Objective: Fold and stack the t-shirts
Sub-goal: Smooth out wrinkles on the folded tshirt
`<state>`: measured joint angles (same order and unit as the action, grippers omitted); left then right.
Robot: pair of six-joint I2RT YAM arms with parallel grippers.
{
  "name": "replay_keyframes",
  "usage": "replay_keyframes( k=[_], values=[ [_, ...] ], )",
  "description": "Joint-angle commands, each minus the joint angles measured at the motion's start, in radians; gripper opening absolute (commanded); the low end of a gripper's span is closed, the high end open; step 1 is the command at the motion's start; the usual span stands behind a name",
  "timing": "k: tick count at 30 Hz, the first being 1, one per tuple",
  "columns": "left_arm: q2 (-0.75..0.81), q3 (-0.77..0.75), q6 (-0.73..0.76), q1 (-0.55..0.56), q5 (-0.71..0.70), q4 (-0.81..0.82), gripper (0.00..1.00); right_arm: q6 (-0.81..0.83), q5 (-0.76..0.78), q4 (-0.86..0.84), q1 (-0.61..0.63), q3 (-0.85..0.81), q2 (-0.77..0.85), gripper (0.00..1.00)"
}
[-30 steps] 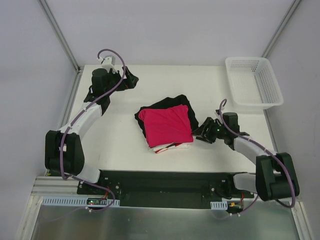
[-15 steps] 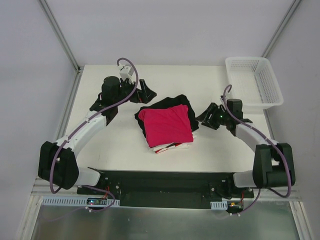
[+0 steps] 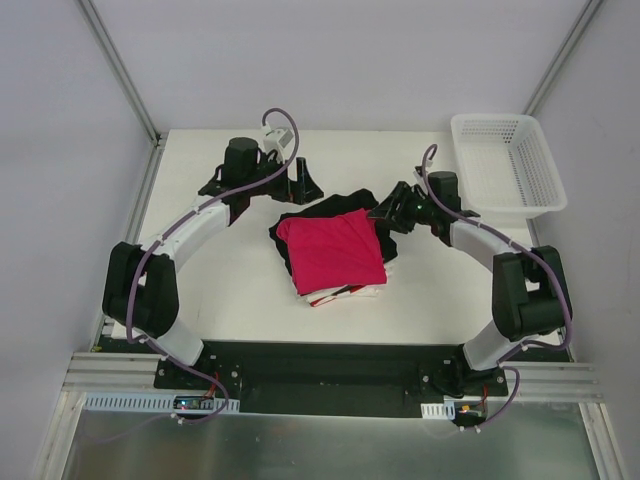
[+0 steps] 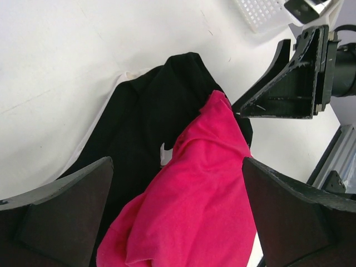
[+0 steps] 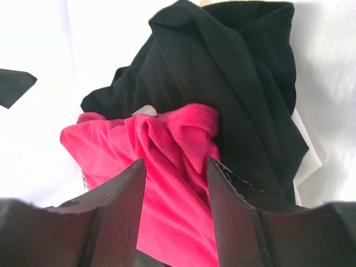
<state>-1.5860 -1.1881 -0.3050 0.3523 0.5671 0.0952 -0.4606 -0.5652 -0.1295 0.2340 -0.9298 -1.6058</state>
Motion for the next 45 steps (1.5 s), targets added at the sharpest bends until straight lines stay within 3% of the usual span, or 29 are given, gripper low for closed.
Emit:
replay_keyframes(
  k=[1,6,12,19,29,45],
  values=[
    [-0.009,-0.05,0.026,0.001,0.06,-0.023,0.99,-0.016,-0.045,-0.006,-0.008,-0.064,0.036,0.49],
    [-0.006,-0.036,0.024,0.005,0.082,-0.031,0.99,0.024,-0.024,0.054,-0.002,-0.092,0.057,0.49],
    [0.03,-0.013,0.037,0.028,0.088,-0.057,0.99,0.01,-0.016,0.001,0.014,-0.046,0.023,0.48],
    [0.075,0.019,0.029,0.045,0.097,-0.069,0.99,-0.001,-0.013,-0.044,0.014,-0.044,-0.035,0.56],
    [0.133,0.059,0.035,0.047,0.091,-0.091,0.99,-0.062,-0.045,-0.147,0.027,-0.046,-0.143,0.57],
    [0.09,0.054,0.05,0.047,0.097,-0.114,0.99,-0.066,-0.078,-0.144,0.079,0.029,-0.051,0.58]
  ],
)
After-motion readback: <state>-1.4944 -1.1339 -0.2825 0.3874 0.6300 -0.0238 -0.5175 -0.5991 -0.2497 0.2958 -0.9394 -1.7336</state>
